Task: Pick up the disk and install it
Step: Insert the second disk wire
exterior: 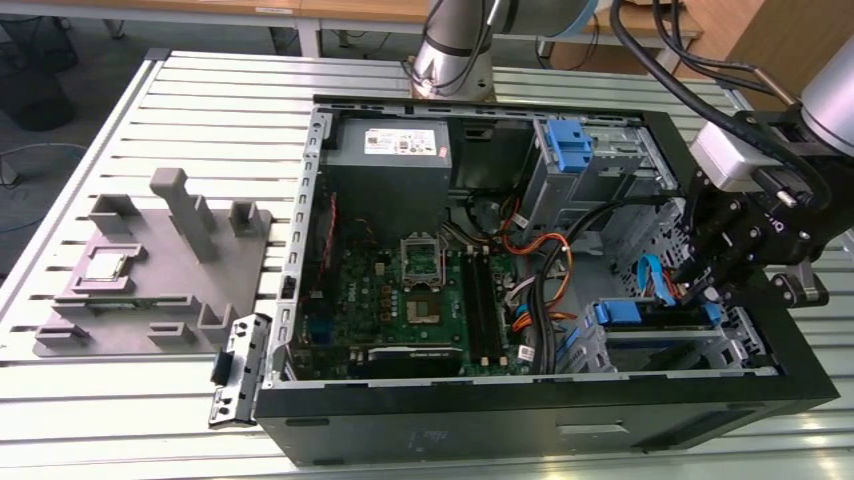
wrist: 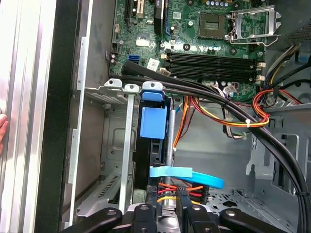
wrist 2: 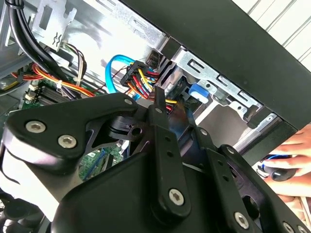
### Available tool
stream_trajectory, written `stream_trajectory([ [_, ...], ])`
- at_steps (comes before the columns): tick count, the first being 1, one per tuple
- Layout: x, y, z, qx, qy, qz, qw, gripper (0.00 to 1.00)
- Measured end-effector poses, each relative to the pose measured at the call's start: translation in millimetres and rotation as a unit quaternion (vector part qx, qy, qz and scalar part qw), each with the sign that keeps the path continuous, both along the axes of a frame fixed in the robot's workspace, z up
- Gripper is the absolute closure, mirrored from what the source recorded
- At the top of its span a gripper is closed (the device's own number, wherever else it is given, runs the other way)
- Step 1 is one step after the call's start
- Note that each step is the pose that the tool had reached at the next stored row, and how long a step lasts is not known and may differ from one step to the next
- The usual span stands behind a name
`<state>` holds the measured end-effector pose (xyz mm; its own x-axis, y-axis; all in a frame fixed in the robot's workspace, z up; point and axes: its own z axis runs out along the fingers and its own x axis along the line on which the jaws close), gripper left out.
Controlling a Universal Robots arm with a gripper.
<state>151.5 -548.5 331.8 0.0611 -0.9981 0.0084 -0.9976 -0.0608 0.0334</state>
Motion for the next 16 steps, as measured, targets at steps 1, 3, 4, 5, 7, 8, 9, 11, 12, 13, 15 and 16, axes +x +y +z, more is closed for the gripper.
stream_trajectory([
  [1, 0.0, 0.0, -0.1, 0.0001, 0.0, 0.0, 1.0, 0.71],
  [3, 0.0, 0.0, -0.2, 0.0002, 0.0, 0.0, 1.0, 0.71],
  [4, 0.0, 0.0, 0.0, 0.0003, 0.0, 0.0, 1.0, 0.71],
  [5, 0.0, 0.1, 0.6, 0.0007, 0.0, 0.0, 1.0, 0.71],
  [7, 0.0, 0.0, 4.2, 0.0006, 0.0, 0.0, 1.0, 0.71],
  [8, 0.0, 0.0, 6.8, 0.0002, 0.0, 0.0, 1.0, 0.71],
  [9, 0.0, 0.0, 8.8, 0.0003, 0.0, 0.0, 1.0, 0.71],
  [11, 0.0, 0.0, 13.2, 0.0003, 0.0, 0.0, 1.0, 0.71],
  [12, 0.0, 0.0, 15.1, 0.0002, 0.0, 0.0, 1.0, 0.71],
  [13, 0.0, 0.0, 16.8, 0.0002, 0.0, 0.0, 1.0, 0.71],
  [15, 0.0, 0.0, 18.7, 0.0003, 0.0, 0.0, 1.0, 0.71],
  [16, 0.0, 0.0, 18.6, 0.0003, 0.0, 0.0, 1.0, 0.71],
])
